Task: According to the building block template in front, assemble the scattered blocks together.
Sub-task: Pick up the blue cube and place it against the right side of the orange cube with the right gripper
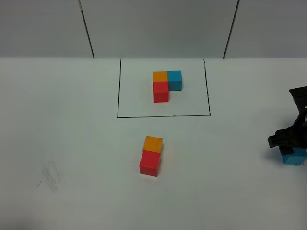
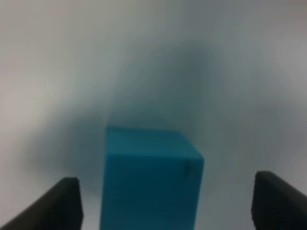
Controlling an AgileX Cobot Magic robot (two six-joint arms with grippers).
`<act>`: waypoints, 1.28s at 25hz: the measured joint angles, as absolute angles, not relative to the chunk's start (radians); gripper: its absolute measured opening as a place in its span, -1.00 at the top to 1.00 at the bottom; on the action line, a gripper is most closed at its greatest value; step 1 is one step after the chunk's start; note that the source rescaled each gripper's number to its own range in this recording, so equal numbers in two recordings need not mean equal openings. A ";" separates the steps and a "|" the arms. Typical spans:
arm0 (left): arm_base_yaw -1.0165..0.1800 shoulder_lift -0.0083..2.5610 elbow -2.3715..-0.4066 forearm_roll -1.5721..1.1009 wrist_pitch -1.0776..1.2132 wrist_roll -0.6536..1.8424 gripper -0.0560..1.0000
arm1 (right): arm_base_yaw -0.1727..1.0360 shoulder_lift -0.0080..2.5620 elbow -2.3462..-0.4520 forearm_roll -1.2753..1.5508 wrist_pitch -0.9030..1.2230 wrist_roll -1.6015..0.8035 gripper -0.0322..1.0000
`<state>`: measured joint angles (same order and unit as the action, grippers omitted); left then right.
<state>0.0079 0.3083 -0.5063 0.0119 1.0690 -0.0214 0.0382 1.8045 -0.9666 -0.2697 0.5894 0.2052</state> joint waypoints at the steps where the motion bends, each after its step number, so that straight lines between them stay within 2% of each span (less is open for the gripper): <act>1: 0.008 0.308 -0.506 0.012 1.069 -0.021 0.89 | 0.038 1.807 -0.967 -0.270 0.586 0.205 -0.83; 9: 0.008 0.308 -0.506 0.012 1.069 -0.021 0.89 | 0.038 1.874 -0.964 -0.268 0.558 0.207 -0.83; 12: 0.008 0.308 -0.506 0.012 1.069 -0.021 0.89 | 0.038 1.890 -0.959 -0.268 0.546 0.207 -0.76; 15: 0.008 0.308 -0.506 0.012 1.069 -0.021 0.89 | 0.038 1.891 -0.959 -0.269 0.536 0.207 -0.52; 18: 0.008 0.308 -0.506 0.012 1.069 -0.021 0.89 | 0.038 1.891 -0.959 -0.271 0.525 0.207 -0.15; 32: 0.008 0.308 -0.506 0.012 1.069 -0.021 0.89 | 0.047 1.871 -0.959 -0.222 0.517 0.053 -0.15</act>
<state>0.0079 0.3083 -0.5063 0.0119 1.0690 -0.0214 0.0469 1.8713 -0.9587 -0.2220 0.5171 0.0534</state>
